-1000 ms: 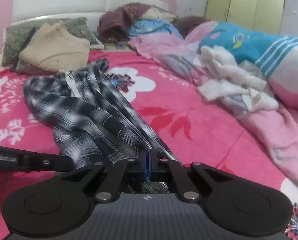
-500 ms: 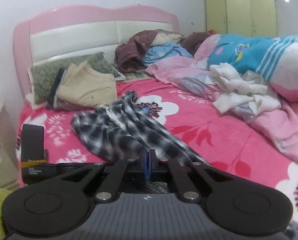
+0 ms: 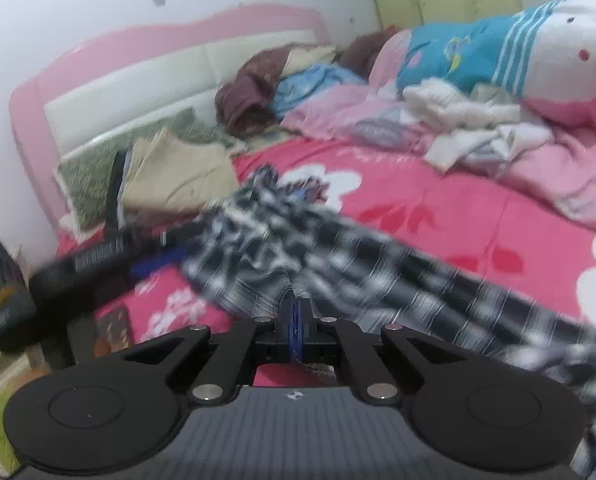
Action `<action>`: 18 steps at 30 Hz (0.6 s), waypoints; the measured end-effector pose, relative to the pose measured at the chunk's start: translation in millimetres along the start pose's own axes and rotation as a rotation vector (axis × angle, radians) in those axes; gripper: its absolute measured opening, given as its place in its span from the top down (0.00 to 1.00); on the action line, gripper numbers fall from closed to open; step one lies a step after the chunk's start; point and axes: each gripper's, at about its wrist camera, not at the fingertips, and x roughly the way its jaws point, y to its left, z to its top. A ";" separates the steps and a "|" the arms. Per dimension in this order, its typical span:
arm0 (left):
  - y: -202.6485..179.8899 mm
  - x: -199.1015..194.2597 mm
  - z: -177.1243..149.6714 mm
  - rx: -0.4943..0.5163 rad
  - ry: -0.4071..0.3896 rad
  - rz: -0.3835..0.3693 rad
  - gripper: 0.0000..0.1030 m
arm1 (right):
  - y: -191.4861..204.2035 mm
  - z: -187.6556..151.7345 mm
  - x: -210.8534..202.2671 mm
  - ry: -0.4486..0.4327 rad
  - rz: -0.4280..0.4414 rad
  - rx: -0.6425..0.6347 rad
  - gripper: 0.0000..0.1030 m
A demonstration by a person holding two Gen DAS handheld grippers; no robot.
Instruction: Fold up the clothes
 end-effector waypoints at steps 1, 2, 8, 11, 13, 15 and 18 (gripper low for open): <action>-1.4 -0.3 1.2 0.005 -0.006 -0.005 0.57 | 4.2 -4.0 0.4 0.013 0.003 -0.008 0.99; -2.9 1.2 1.1 0.007 0.000 -0.007 0.57 | 8.5 -7.5 0.6 0.023 0.008 -0.016 0.99; -10.6 20.0 -4.0 0.047 0.086 -0.012 0.57 | 46.6 -26.5 -2.3 0.091 0.028 -0.159 0.99; -12.3 34.1 -11.3 0.067 0.156 0.009 0.57 | 59.4 -37.7 4.9 0.144 0.048 -0.229 0.99; -12.6 44.2 -17.7 0.068 0.217 0.011 0.57 | 64.9 -45.2 13.6 0.185 0.062 -0.263 0.98; -11.8 52.8 -25.8 0.076 0.282 0.023 0.57 | 67.7 -52.0 21.0 0.224 0.065 -0.274 0.96; -8.6 63.2 -36.1 0.074 0.365 0.045 0.57 | 66.3 -58.0 23.8 0.263 0.053 -0.247 0.90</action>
